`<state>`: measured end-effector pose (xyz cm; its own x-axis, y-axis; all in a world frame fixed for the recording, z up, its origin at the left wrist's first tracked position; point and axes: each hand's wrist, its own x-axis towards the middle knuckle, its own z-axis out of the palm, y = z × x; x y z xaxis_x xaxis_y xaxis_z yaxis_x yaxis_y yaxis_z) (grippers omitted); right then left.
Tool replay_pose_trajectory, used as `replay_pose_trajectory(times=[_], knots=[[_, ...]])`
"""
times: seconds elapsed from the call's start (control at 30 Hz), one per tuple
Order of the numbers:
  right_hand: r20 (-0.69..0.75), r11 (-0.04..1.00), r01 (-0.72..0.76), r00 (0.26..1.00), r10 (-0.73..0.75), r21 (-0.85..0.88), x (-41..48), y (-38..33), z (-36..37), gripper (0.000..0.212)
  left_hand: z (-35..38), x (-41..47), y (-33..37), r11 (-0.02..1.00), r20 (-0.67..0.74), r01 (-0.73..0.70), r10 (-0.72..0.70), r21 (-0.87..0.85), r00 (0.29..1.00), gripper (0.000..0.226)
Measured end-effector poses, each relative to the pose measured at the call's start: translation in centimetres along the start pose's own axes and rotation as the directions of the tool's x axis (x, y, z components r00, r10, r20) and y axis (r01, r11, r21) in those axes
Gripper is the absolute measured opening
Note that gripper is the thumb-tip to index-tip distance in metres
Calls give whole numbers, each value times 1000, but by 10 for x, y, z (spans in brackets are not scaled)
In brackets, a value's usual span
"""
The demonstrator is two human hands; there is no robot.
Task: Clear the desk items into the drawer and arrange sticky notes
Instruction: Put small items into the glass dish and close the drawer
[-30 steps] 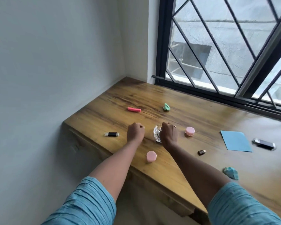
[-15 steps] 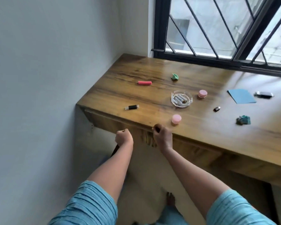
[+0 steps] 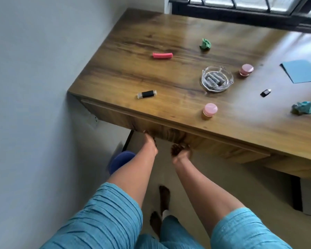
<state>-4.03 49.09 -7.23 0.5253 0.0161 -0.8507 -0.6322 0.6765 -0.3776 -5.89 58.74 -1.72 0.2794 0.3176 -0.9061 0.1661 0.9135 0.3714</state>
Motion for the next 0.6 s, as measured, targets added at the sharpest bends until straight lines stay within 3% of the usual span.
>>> replay_pose_trajectory(times=[0.03,0.2,0.37,0.6], knots=[[-5,997,-18,1000,19,76,3,1,1,42,3,5,-1,998,64,-43,41,39,997,61],[13,902,-12,1000,7,431,3,-10,9,41,8,13,4,995,112,-99,95,30,989,60],[-74,941,22,997,3,337,17,-4,5,41,5,28,7,995,156,-57,68,-76,985,59],[-81,959,21,997,2,284,5,9,-16,43,-20,22,-1,991,152,-80,96,-108,984,67]])
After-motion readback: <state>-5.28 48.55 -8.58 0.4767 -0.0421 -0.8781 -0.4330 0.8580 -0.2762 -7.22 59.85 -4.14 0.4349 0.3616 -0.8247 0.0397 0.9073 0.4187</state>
